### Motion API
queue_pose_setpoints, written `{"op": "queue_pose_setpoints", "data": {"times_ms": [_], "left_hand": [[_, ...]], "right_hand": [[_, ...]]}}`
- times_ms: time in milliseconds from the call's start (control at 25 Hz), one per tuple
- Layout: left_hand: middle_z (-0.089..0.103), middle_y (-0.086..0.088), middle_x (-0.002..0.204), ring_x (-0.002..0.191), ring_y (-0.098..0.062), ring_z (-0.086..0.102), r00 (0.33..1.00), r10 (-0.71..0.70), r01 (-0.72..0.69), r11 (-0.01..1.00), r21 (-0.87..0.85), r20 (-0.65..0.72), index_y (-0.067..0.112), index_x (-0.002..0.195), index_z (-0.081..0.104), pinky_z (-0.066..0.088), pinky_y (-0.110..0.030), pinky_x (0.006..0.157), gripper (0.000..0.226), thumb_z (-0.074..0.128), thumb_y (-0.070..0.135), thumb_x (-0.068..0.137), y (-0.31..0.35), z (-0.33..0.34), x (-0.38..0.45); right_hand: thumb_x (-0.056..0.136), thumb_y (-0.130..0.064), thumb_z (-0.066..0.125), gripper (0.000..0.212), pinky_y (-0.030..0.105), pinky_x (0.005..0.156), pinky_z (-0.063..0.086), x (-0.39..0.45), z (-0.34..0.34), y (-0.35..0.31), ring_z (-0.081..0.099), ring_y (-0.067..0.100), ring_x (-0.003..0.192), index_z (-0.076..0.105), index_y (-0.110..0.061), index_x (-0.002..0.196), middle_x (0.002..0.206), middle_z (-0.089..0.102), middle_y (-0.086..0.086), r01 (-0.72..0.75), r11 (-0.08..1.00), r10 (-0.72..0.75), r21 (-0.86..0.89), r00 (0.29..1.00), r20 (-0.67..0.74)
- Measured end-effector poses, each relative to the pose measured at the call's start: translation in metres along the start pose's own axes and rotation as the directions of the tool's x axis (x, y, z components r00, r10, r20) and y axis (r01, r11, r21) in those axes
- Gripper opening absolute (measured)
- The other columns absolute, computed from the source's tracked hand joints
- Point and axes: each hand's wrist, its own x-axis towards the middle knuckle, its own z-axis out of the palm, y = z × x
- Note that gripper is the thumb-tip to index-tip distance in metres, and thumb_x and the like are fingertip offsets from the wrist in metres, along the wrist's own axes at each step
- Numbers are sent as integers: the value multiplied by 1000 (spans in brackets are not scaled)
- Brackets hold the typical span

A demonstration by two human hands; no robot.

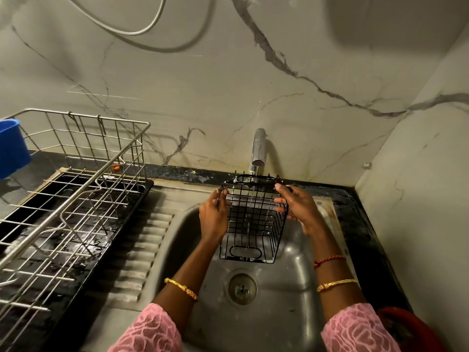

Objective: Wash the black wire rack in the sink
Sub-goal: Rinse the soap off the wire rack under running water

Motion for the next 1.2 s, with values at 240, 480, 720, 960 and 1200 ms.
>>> {"op": "queue_pose_setpoints", "data": {"times_ms": [240, 480, 720, 960, 1200], "left_hand": [[69, -8, 97, 91, -18, 69, 999, 3, -2, 1000, -17, 54, 19, 106, 58, 54, -20, 69, 24, 44, 37, 98, 5, 10, -4], [69, -10, 103, 92, -20, 68, 995, -4, 5, 1000, -7, 104, 19, 113, 57, 56, -37, 83, 29, 45, 41, 97, 10, 19, -4], [66, 1, 91, 87, -16, 68, 988, 17, -18, 1000, 9, 151, 28, 104, 54, 56, -31, 76, 14, 46, 37, 97, 16, 24, -2], [63, 8, 85, 84, -14, 66, 986, -10, 16, 999, -34, 164, 25, 99, 53, 53, -19, 68, 13, 44, 34, 98, 16, 22, 0], [67, -5, 96, 89, -16, 67, 977, -29, 34, 999, -21, 211, 15, 114, 58, 57, -36, 80, 29, 47, 35, 97, 13, 21, 4]], "right_hand": [[80, -54, 61, 34, 35, 78, 48, -4, -9, 5, 69, 16, 80, 68, -27, 100, 94, 72, 0, -8, 999, 11, 50, 998, -59], [85, -47, 60, 24, 25, 63, 47, -12, -14, 9, 66, 16, 76, 67, -23, 86, 88, 71, 4, 4, 991, 16, 132, 989, -147], [93, -39, 50, 24, 21, 52, 40, -18, -15, 8, 56, 15, 70, 59, -20, 81, 81, 62, 5, 36, 984, 0, 177, 980, -201], [93, -41, 48, 31, 16, 44, 36, -13, -10, 10, 47, 11, 60, 50, -18, 72, 74, 53, 3, 48, 980, -16, 192, 986, -166], [89, -40, 57, 18, 26, 49, 34, -11, -5, 12, 44, 12, 56, 58, -23, 80, 71, 51, 1, 17, 954, 44, 299, 979, -197]]}}
